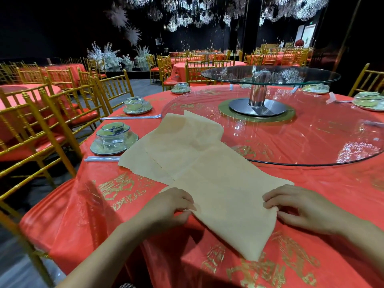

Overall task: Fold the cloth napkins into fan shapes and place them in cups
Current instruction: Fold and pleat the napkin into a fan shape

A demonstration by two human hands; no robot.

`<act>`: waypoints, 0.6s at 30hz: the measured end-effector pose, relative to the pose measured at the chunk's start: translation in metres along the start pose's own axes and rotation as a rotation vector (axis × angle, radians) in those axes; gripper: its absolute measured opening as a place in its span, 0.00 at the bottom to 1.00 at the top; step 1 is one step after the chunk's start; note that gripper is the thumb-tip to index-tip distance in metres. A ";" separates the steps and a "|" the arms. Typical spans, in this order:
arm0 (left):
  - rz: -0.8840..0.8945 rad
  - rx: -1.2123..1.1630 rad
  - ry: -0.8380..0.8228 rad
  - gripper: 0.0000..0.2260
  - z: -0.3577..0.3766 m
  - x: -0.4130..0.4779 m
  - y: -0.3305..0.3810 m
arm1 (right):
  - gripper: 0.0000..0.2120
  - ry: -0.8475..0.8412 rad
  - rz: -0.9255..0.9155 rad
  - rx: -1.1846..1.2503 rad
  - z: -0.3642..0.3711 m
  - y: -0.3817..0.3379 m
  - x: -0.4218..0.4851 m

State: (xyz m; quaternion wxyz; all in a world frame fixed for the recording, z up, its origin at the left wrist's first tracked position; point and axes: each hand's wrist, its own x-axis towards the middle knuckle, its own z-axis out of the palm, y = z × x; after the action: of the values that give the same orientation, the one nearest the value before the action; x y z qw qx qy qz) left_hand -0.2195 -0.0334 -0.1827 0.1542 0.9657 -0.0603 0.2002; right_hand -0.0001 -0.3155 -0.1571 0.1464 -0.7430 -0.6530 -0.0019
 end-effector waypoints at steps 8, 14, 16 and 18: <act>-0.017 0.003 -0.008 0.12 -0.011 -0.008 0.009 | 0.13 0.082 -0.043 -0.001 -0.005 -0.015 -0.009; -0.283 -0.241 -0.019 0.18 -0.015 -0.013 0.016 | 0.24 0.206 0.058 0.180 0.012 -0.017 -0.009; -0.344 -0.274 -0.053 0.18 -0.015 -0.014 0.012 | 0.26 0.215 0.095 0.155 0.015 -0.014 -0.005; -0.348 -0.285 -0.098 0.15 -0.018 -0.013 0.011 | 0.28 0.205 0.168 0.187 0.014 -0.013 -0.001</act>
State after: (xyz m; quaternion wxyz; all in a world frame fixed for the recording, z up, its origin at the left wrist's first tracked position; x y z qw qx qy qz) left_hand -0.2402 -0.0371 -0.1697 0.3180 0.9385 0.0723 0.1130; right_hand -0.0160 -0.3121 -0.1675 0.2805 -0.7741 -0.5676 -0.0048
